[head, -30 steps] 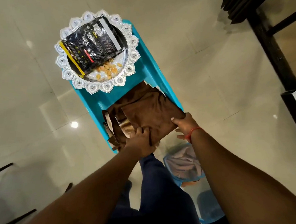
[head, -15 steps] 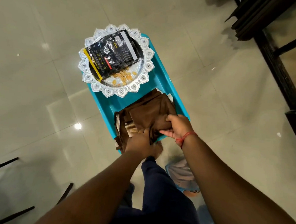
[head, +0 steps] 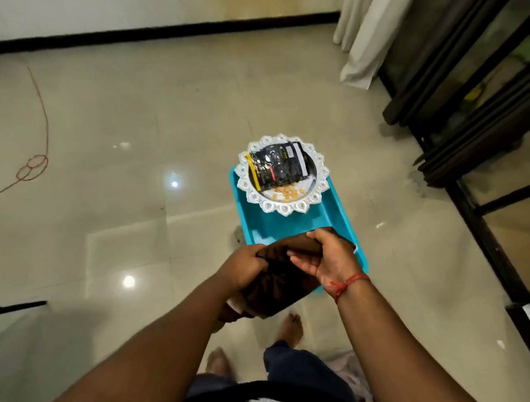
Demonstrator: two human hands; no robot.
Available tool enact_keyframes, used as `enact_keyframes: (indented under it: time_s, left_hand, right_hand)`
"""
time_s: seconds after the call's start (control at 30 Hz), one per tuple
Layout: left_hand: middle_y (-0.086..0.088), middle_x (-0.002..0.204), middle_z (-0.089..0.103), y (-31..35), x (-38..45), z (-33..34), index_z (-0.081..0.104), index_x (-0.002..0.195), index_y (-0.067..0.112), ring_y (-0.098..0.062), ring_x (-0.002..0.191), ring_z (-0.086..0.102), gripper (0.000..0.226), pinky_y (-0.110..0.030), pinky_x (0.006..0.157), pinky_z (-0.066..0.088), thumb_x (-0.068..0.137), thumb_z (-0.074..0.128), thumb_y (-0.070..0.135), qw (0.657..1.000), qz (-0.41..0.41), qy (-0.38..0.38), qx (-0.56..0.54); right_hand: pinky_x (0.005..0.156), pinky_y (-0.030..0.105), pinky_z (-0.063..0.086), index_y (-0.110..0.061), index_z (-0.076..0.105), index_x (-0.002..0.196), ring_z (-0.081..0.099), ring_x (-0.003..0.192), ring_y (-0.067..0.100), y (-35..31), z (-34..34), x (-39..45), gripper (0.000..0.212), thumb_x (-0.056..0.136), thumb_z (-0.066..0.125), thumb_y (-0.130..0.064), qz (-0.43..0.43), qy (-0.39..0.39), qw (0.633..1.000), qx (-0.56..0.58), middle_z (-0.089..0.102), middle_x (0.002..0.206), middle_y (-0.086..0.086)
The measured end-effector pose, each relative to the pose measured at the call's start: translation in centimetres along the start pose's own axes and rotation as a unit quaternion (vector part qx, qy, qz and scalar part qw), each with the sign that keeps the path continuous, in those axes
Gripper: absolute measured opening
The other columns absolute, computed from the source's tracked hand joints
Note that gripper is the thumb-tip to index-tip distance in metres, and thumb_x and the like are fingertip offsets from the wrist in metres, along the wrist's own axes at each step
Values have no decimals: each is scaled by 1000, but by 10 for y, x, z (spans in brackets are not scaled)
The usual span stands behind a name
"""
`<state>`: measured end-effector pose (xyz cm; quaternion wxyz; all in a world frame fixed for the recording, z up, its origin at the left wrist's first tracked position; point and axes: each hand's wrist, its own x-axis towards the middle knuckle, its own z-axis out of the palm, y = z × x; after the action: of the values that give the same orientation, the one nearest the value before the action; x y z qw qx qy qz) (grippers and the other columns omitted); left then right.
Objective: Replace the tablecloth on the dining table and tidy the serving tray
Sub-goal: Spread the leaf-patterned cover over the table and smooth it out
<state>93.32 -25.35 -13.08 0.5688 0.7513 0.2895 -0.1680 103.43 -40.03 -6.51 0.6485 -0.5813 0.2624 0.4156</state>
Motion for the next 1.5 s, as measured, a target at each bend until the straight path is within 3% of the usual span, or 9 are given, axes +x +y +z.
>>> enact_keyframes:
  time_s: [0.1,0.23,0.33,0.43,0.57,0.9,1.13,1.27,1.5]
  left_hand:
    - [3,81,71,-5,-41,-47,73,85,18,-17,82,63,31,-29,79,48,60,57,10,994,-10,13,-110]
    - [-14,88,69,-25,-94,-105,70,96,3,-25,77,62,23,-27,71,48,81,55,-3,972,-45,72,-219]
    - [-17,84,65,-41,-131,-133,67,89,3,-27,70,60,13,-26,65,46,80,58,0,941,-82,128,-304]
    - [-20,85,67,-63,-163,-150,70,83,2,-29,74,61,24,-32,77,46,62,66,13,886,-86,201,-408]
    - [-14,79,73,-86,-210,-145,74,77,9,-25,68,66,14,-30,73,51,84,62,10,835,-80,282,-465]
    - [-21,102,73,-145,-359,-104,74,102,2,-30,86,68,24,-36,86,53,84,64,14,668,-47,491,-558]
    - [-20,93,73,-204,-510,-88,75,95,4,-29,78,68,20,-37,80,53,87,63,18,505,-7,633,-587]
    - [-24,103,71,-246,-599,-93,72,105,1,-34,88,69,32,-47,91,54,85,67,25,383,35,697,-605]
    - [-15,104,71,-305,-700,-79,67,111,9,-26,93,69,21,-37,78,60,91,67,13,323,48,748,-578]
  right_hand:
    - [57,36,62,-12,56,97,72,61,29,12,51,-29,5,95,53,-16,-27,-47,998,-44,71,79,16]
    - [59,35,61,-13,61,113,73,70,27,30,121,-50,22,96,54,-26,-29,-108,984,-135,74,100,17]
    - [67,36,59,-11,64,110,72,74,26,50,166,-65,24,99,51,-29,-37,-166,965,-197,75,91,15]
    - [70,36,59,-9,62,110,72,75,25,75,204,-78,24,102,50,-28,-56,-234,939,-244,74,87,15]
    - [64,30,58,-6,60,120,71,75,22,104,235,-93,25,103,50,-23,-68,-306,895,-318,72,96,15]
    - [63,26,52,-11,62,124,67,70,11,236,288,-178,31,101,50,-29,-44,-476,759,-442,72,108,9]
    - [86,30,55,-15,65,117,69,103,19,363,310,-301,27,101,53,-33,-54,-635,604,-479,73,110,6]
    - [104,36,48,-28,60,122,60,116,9,437,305,-365,29,96,61,-40,-186,-733,419,-503,64,122,-7]
    - [96,10,40,-37,19,155,45,127,-2,531,294,-426,82,90,67,-45,-157,-773,275,-549,39,142,-23]
